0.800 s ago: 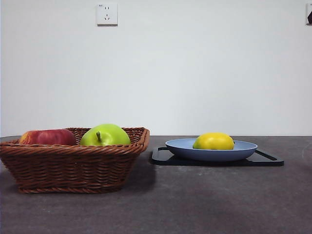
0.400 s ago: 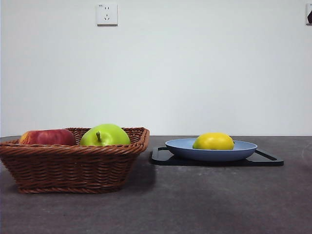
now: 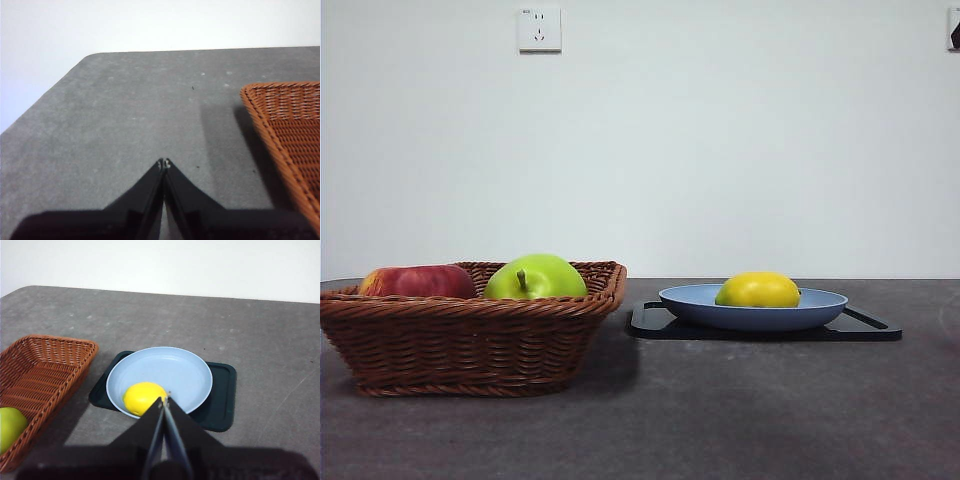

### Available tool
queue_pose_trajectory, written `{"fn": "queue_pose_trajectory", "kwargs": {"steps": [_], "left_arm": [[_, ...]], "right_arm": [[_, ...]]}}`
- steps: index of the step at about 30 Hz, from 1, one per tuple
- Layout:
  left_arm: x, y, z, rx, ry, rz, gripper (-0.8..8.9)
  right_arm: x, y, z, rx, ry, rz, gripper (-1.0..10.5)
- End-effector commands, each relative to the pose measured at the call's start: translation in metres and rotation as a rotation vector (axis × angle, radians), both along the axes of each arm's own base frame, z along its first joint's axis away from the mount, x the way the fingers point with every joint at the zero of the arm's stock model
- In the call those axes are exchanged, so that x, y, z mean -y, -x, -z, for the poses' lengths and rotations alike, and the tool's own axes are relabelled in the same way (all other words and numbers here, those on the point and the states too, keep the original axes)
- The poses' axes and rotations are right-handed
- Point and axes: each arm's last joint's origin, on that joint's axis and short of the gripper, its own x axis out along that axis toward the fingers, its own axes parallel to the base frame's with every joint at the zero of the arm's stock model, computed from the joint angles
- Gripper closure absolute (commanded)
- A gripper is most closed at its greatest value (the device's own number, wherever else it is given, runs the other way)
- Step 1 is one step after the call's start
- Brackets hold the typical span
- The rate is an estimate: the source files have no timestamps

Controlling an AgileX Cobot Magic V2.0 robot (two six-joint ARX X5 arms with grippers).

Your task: Take the lemon from the basket,put the lemon in the plate,hand out the plate

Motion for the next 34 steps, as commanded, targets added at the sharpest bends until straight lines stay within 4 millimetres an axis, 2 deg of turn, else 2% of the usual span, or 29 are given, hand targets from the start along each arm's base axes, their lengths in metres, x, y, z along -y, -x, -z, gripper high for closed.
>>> {"fn": "queue_pose_trajectory", "kwargs": {"steps": [1,20,34], "left_arm": [[-0.001,-0.001,0.003,0.010,0.020,-0.013,8.05],[-0.005,0.006,0.019,-0.067,0.036,-0.025,8.05],[-0.005,0.006,0.019,-0.060,0.044,-0.008,8.05]], "right_arm": [[-0.001,0.000,-0.004,0.011,-0.019,0.002,9.4],[-0.001,0.000,-0.004,0.011,-0.019,0.002,9.4],[-0.001,0.000,-0.004,0.011,-0.019,0.002,9.4]]}}
